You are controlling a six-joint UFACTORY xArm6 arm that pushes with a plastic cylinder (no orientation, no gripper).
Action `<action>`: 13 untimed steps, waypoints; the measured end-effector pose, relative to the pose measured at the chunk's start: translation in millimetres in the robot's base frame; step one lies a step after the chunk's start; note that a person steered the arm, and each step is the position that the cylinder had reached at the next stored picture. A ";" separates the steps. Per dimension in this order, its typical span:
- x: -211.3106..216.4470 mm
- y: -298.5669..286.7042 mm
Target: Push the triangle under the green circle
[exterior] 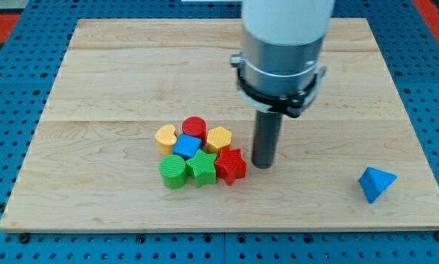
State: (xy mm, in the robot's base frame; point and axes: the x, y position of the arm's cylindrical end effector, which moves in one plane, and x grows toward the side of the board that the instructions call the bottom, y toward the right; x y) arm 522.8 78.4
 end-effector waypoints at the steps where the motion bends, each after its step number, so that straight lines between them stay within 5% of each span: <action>1: -21.8 112.6; 2: -19.3 210.5; 3: 27.7 188.9; 5: 44.3 97.6; 10: 95.9 89.3; 13: 88.9 -95.0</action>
State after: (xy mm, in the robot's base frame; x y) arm 611.7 -16.5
